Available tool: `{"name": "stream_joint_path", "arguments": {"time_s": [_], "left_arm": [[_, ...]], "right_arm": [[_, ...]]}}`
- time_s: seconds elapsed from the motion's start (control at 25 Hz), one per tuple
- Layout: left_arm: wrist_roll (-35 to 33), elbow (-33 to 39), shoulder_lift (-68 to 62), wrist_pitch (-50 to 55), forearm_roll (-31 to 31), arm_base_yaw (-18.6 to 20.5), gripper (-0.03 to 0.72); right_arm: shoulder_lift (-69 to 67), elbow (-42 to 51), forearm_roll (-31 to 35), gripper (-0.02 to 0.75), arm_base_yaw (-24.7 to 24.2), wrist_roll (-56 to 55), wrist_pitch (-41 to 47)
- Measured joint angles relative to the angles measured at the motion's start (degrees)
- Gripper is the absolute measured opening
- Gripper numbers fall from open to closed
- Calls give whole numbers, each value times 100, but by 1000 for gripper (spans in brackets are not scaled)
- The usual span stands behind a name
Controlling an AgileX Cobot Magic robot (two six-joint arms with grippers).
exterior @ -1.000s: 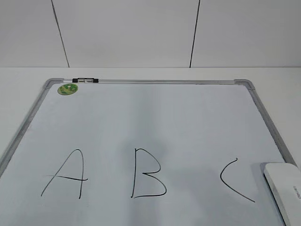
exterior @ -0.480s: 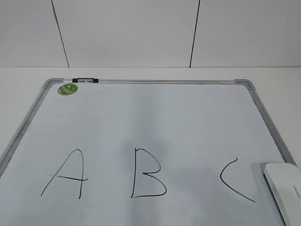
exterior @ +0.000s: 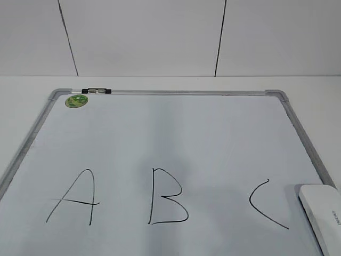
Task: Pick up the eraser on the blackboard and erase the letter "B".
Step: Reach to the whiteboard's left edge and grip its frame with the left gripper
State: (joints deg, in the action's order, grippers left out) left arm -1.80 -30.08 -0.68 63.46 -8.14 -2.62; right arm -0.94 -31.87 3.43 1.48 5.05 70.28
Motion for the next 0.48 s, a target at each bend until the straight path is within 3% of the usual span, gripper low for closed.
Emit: {"name": "stream_joint_path", "arguments": {"time_s": [0.48], "left_arm": [[0, -280, -486, 154, -147, 0, 238]], "right_arm": [[-2115, -549, 424, 572, 0, -451, 235]]}}
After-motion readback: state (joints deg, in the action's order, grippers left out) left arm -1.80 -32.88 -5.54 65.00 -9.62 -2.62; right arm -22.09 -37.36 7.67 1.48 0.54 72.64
